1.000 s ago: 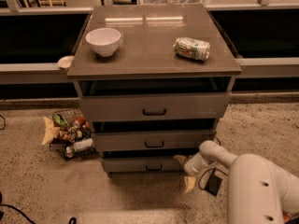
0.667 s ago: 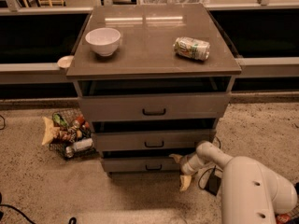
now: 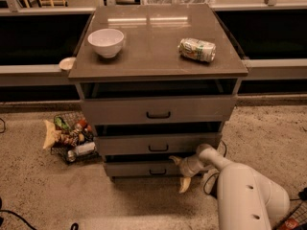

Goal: Open bottom drawer

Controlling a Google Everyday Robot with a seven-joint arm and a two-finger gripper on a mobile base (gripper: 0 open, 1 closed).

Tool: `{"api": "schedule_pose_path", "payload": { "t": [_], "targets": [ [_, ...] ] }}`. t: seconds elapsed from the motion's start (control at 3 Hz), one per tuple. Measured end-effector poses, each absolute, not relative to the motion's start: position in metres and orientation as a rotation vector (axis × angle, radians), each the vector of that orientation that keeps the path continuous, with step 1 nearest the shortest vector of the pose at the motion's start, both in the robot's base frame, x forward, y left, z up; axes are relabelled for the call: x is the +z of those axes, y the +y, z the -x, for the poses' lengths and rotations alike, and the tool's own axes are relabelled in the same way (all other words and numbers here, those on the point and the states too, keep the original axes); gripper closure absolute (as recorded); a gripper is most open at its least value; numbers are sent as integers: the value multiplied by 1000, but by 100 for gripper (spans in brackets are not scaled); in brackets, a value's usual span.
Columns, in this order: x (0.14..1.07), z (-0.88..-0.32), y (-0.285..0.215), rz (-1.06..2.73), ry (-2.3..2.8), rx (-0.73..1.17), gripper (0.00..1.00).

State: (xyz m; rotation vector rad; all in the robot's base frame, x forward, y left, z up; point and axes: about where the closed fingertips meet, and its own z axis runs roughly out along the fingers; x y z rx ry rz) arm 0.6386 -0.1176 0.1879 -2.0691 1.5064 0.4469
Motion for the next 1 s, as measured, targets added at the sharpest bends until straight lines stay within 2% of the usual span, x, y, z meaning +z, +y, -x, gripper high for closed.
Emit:
{"api": "schedule_pose_path", "payload": {
  "t": [0.67,1.0],
  "targets": [
    [173,-652,-94,2076,1463,471,0],
    [166,-649,-80,2091,1436,502,18]
  ]
}}
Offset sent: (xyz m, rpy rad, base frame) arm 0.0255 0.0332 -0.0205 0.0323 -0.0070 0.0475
